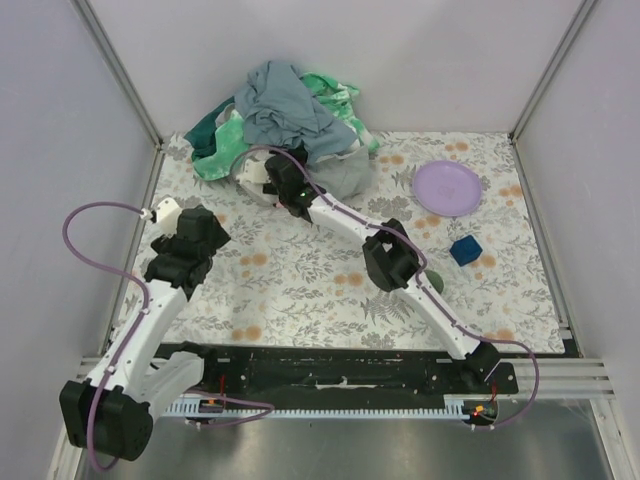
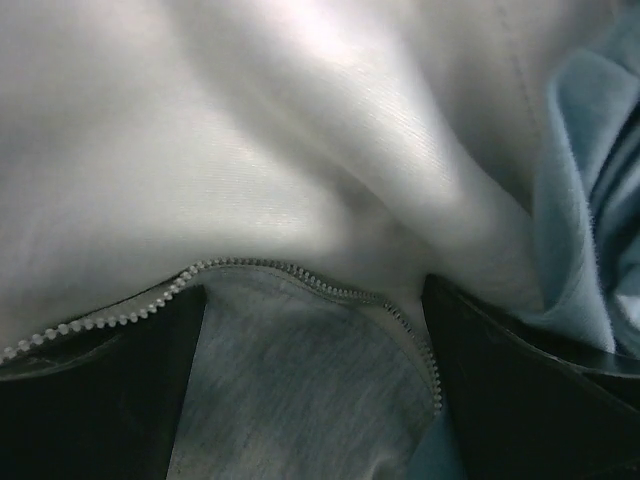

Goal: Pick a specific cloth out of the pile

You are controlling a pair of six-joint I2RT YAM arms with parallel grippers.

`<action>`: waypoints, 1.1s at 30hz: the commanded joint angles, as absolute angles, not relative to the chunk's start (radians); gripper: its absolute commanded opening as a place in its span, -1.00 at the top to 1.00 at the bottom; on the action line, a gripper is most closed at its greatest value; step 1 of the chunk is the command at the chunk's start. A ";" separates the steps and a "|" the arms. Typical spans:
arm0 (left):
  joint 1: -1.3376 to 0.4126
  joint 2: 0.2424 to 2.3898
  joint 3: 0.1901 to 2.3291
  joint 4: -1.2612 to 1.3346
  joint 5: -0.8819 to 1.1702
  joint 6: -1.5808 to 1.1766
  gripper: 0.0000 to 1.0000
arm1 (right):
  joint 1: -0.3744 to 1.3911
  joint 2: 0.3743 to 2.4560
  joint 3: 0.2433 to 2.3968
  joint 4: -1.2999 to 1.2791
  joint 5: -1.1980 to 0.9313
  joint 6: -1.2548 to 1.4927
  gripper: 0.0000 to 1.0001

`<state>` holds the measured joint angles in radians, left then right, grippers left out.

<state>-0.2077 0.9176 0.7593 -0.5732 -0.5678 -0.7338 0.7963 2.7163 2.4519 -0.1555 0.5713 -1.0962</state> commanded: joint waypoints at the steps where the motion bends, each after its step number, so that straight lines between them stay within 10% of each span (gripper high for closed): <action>1: -0.199 0.966 0.818 -0.526 -0.588 -0.772 -0.95 | 0.632 2.682 2.614 0.210 0.562 -0.760 -0.96; 17: -0.199 1.181 0.899 -0.327 -0.324 -0.719 -0.95 | 0.374 2.520 2.497 0.071 0.699 0.173 -0.95; 33: -0.199 1.247 0.943 -0.229 -0.154 -0.703 -0.94 | 0.357 2.442 2.394 -0.044 0.310 0.219 -0.94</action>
<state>-0.2024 1.2221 0.8761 -0.3286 -0.2508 -0.7338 0.3328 2.5122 2.3947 -0.0647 0.4644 0.1921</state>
